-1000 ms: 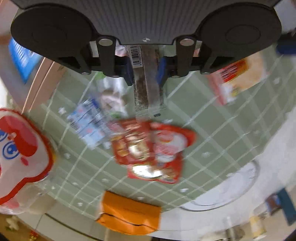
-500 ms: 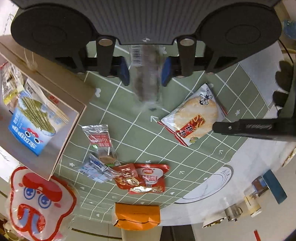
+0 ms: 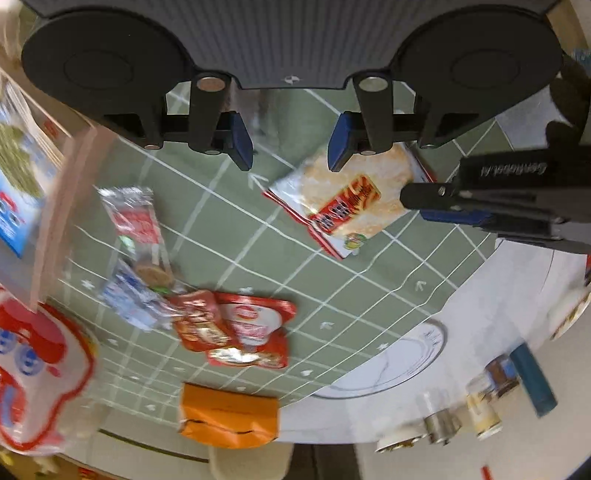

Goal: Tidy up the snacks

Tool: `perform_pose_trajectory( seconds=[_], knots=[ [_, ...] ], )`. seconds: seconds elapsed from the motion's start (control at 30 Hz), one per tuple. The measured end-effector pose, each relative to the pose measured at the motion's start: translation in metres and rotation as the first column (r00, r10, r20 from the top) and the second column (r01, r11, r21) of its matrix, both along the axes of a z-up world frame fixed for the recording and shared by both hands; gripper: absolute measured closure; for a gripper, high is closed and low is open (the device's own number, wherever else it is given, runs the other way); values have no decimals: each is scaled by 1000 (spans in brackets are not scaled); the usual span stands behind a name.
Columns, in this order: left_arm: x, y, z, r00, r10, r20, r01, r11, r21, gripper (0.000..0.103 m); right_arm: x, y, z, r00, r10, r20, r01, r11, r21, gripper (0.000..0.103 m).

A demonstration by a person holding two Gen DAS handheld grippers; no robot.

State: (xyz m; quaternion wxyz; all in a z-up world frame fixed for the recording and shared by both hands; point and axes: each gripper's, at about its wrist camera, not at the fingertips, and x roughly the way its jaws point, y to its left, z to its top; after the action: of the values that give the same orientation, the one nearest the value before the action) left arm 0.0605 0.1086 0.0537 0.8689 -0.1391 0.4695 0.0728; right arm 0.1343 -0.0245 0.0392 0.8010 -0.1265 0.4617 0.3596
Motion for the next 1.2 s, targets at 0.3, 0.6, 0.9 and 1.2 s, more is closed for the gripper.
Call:
perform_pose_trajectory(
  seconds=[0.3, 0.6, 0.9, 1.2],
  knots=[
    [-38, 19, 6, 978, 204, -29, -201, 975, 94, 78, 1, 13, -3, 986, -10, -165, 37, 986, 161, 34],
    [-82, 29, 11, 965, 258, -41, -254, 964, 80, 78, -2, 59, -12, 968, -68, -241, 106, 983, 149, 23],
    [-106, 33, 13, 967, 250, -47, -248, 967, 59, 78, -24, 107, -13, 1000, -28, -15, 27, 999, -41, 19],
    [-73, -5, 3, 999, 44, -23, -46, 990, -136, 78, -33, 19, 19, 986, -12, 169, 21, 998, -56, 26]
  ],
)
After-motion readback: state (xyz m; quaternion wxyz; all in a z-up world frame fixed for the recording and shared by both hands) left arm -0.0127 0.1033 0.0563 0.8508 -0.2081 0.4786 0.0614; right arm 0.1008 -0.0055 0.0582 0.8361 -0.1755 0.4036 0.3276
